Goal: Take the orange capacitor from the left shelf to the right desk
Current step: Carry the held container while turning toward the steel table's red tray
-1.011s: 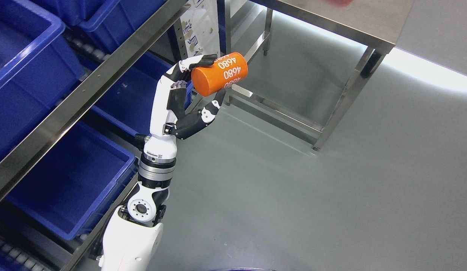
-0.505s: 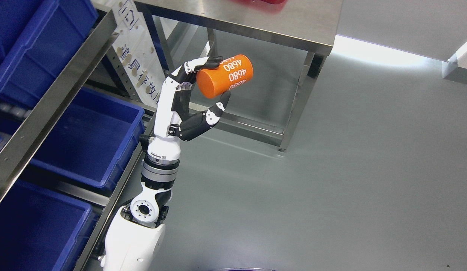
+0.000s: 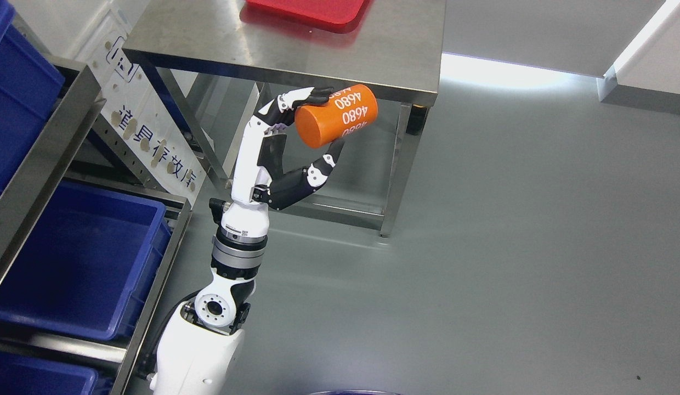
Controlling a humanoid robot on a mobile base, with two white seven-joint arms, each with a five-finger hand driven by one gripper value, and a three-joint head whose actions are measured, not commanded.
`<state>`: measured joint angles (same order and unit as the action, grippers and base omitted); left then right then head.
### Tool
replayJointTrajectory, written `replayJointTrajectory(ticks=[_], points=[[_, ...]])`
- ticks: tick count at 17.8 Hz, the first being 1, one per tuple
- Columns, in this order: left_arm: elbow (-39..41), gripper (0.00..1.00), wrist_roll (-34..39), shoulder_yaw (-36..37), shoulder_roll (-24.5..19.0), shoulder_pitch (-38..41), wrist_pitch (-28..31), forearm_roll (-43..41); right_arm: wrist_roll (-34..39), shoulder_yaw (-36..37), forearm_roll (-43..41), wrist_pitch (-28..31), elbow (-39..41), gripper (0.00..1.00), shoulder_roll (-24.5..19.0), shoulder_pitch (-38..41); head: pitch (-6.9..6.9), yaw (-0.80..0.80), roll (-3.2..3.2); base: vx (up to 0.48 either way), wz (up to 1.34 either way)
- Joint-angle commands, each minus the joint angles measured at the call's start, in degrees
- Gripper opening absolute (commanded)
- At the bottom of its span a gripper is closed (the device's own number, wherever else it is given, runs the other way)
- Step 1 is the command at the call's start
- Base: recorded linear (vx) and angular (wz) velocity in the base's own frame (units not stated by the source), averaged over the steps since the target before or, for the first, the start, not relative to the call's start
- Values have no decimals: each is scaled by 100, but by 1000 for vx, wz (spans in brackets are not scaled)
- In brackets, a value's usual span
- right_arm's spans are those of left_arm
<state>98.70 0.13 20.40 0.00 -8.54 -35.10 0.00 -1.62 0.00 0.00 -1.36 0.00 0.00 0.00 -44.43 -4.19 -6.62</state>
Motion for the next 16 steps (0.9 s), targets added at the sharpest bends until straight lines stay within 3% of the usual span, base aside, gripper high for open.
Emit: replayJointTrajectory(ticks=[1, 16], points=[[0, 11, 4, 95, -100, 2, -6, 193, -5, 70, 26, -4, 100, 100, 100, 114, 0, 0, 0, 238, -137], [0, 11, -5, 377, -100, -24, -41, 211, -5, 70, 26, -4, 100, 100, 100, 114, 0, 0, 0, 217, -14]])
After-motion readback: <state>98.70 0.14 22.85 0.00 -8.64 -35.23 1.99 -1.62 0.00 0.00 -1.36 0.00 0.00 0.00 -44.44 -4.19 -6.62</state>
